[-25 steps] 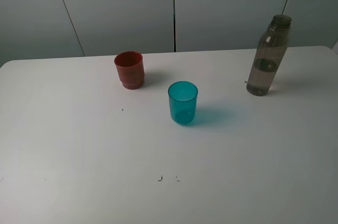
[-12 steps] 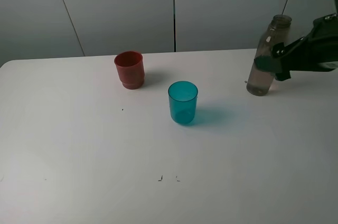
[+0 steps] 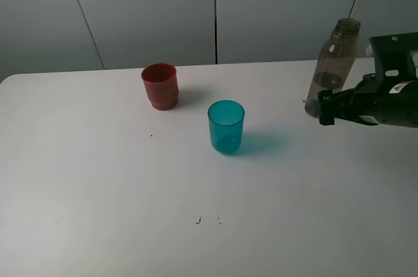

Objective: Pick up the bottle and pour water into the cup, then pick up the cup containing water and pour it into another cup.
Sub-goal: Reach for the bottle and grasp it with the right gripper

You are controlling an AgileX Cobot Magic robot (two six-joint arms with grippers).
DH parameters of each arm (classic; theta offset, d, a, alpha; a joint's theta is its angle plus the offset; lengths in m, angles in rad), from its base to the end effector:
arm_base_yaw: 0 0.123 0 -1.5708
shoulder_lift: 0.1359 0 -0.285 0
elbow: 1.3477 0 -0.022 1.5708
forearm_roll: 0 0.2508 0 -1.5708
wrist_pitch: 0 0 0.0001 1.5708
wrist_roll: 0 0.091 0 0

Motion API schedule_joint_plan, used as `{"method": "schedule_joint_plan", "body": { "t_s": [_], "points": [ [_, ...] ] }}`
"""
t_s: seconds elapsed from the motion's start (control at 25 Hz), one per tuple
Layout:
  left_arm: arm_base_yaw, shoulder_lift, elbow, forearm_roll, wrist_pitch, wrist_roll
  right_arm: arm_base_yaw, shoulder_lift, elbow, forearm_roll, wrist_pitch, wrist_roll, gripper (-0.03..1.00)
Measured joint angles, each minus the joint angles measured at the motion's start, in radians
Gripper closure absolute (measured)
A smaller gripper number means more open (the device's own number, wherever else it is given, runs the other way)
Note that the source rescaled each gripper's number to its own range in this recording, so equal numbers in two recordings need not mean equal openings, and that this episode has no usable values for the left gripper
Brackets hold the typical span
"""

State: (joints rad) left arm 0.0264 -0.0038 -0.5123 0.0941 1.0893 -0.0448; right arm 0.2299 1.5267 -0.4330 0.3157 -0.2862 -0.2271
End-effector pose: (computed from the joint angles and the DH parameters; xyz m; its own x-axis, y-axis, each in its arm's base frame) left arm -0.0085 0.0074 0.2786 -0.4652 -0.0134 -0.8851 -0.1005 0.9942 0.0378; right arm 0.2414 0.0483 0.1459 -0.6626 -0.0768 -0.7450 -0.1133 0.9936 -0.0017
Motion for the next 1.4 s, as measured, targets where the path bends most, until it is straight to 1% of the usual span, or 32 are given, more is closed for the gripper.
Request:
{"method": "schedule_joint_plan", "body": {
  "t_s": [0.24, 0.4, 0.48, 0.6, 0.76, 0.84, 1.0, 1.28, 1.4],
  "points": [
    [0.000, 0.000, 0.000, 0.000, 0.000, 0.000, 0.000, 0.143, 0.000, -0.145, -0.235, 0.199, -0.03],
    [0.000, 0.000, 0.000, 0.000, 0.000, 0.000, 0.000, 0.213, 0.000, -0.159, -0.378, 0.253, -0.03],
    [0.000, 0.000, 0.000, 0.000, 0.000, 0.000, 0.000, 0.241, 0.000, -0.157, -0.413, 0.259, -0.03],
    [0.000, 0.000, 0.000, 0.000, 0.000, 0.000, -0.002, 0.286, 0.000, -0.141, -0.433, 0.261, -0.03],
    [0.000, 0.000, 0.000, 0.000, 0.000, 0.000, -0.033, 0.339, -0.002, -0.132, -0.477, 0.261, -0.03],
    [0.000, 0.000, 0.000, 0.000, 0.000, 0.000, -0.034, 0.365, -0.002, -0.125, -0.497, 0.263, -0.03],
    [0.000, 0.000, 0.000, 0.000, 0.000, 0.000, -0.034, 0.428, -0.002, -0.147, -0.532, 0.263, -0.03],
    [0.000, 0.000, 0.000, 0.000, 0.000, 0.000, -0.034, 0.514, -0.004, -0.143, -0.691, 0.300, -0.03],
    [0.000, 0.000, 0.000, 0.000, 0.000, 0.000, -0.034, 0.539, -0.007, -0.121, -0.792, 0.303, -0.03]
  ]
}}
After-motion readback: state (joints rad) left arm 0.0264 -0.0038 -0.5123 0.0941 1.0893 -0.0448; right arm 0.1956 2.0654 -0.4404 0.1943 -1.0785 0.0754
